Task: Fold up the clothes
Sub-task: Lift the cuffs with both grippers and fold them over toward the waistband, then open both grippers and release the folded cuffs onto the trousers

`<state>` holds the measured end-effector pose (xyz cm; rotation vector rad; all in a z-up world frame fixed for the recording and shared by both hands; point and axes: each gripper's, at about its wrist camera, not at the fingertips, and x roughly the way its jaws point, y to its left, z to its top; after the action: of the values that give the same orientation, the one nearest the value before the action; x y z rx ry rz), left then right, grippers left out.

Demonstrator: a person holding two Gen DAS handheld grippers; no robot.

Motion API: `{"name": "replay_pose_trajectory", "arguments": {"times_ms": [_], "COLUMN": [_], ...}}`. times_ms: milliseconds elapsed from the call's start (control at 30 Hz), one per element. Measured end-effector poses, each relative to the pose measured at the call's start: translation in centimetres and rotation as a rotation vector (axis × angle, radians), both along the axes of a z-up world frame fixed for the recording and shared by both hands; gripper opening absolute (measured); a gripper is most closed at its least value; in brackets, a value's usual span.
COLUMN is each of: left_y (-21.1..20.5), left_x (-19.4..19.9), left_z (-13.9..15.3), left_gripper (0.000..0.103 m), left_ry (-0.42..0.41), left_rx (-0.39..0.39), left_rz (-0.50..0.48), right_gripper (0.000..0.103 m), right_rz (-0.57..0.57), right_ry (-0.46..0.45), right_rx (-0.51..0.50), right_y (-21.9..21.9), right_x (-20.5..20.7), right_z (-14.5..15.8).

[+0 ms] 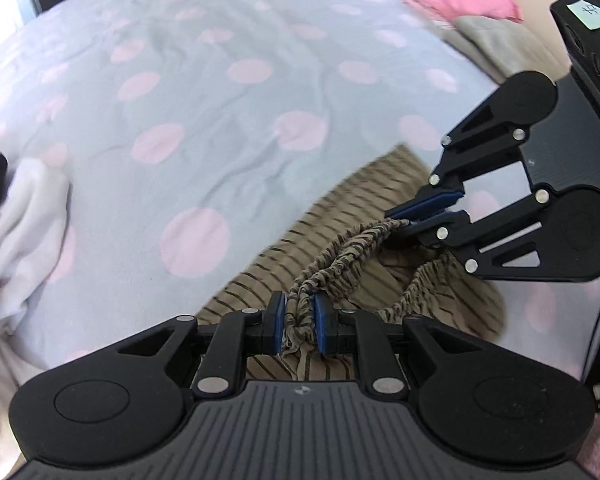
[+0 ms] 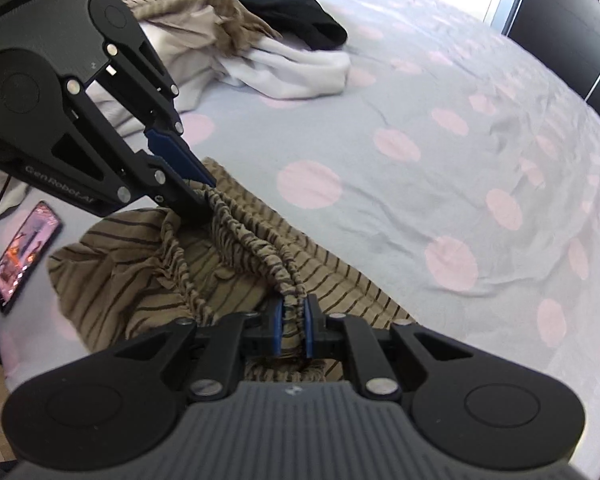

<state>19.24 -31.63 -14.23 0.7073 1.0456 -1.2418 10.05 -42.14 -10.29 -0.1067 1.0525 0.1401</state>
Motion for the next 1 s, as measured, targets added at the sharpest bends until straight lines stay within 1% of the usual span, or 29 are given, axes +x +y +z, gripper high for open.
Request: {"name": "replay_pose_trajectory", "arguments": {"times_ms": [67,133,200,233,267,300,333,400,467,500,533,600,633,700,800,867,900,933,1000], "left_y": [-0.2,0.0,0.2,0.5,0.9,1.4,1.8,2.8,3.7,4.1,4.5,4.8,4.8,4.7,4.3,4.1,4.1,4.2,4.5], "left_x": [1.1,2.1,2.8,3.0,3.2,3.3,3.4,3.4,3.0,2.6,2.2,0.9,0.2,-1.0,-2.0,-1.9,-1.7,-1.3,-0.6], "left_z": [-1.3,-2.2,-2.6,-2.6,-2.4,-2.0,-1.5,-0.6,0.2,0.6,0.9,1.0,0.9,0.0,-1.8,-2.8,-3.1,-3.4,-3.5], "left_gripper": [0.015,0.016,0.016,0.018,0.019,0.021,0.024,0.027,0.034,0.042,0.046,0.047,0.05,0.051,0.051,0.042,0.028,0.021,0.015], "left_ry": [-0.002,0.006,0.009,0.008,0.01,0.006,0.001,-0.001,0.021,0.031,0.04,0.029,0.029,0.018,-0.005,-0.002,0.006,0.022,0.035], "left_rx": [-0.01,-0.026,-0.053,-0.069,-0.083,-0.1,-0.119,-0.158,-0.192,-0.207,-0.221,-0.218,-0.206,-0.186,-0.164,-0.16,-0.161,-0.17,-0.199], "left_rz": [0.038,0.098,0.155,0.18,0.202,0.224,0.247,0.283,0.29,0.287,0.284,0.263,0.252,0.232,0.238,0.258,0.277,0.297,0.324], "right_gripper": [0.013,0.013,0.018,0.02,0.025,0.032,0.032,0.032,0.033,0.034,0.037,0.041,0.045,0.048,0.048,0.045,0.04,0.028,0.015], "right_rz": [-0.02,-0.052,-0.092,-0.113,-0.135,-0.155,-0.173,-0.203,-0.212,-0.213,-0.213,-0.215,-0.216,-0.228,-0.253,-0.262,-0.262,-0.261,-0.263], "right_ry": [0.019,0.017,0.003,-0.012,-0.032,-0.054,-0.078,-0.12,-0.146,-0.152,-0.155,-0.147,-0.142,-0.13,-0.118,-0.098,-0.092,-0.09,-0.102], "right_rx": [0.023,0.046,0.07,0.082,0.095,0.112,0.13,0.15,0.159,0.162,0.163,0.159,0.157,0.147,0.143,0.142,0.131,0.116,0.112], "right_y": [-0.9,-1.6,-2.2,-2.5,-2.8,-3.1,-3.5,-3.9,-4.0,-4.0,-4.0,-3.8,-3.8,-3.3,-2.8,-2.5,-2.3,-2.0,-1.9], "right_x": [1.4,2.1,2.7,2.8,2.9,2.9,2.9,1.9,0.6,0.1,-0.5,-1.7,-2.3,-3.3,-4.5,-4.4,-4.2,-4.0,-3.4], "right_z": [-1.4,-2.4,-3.1,-3.2,-3.2,-3.1,-2.8,-1.6,-0.4,0.0,0.3,0.3,0.3,-0.5,-2.0,-3.2,-3.8,-4.3,-4.8]}}
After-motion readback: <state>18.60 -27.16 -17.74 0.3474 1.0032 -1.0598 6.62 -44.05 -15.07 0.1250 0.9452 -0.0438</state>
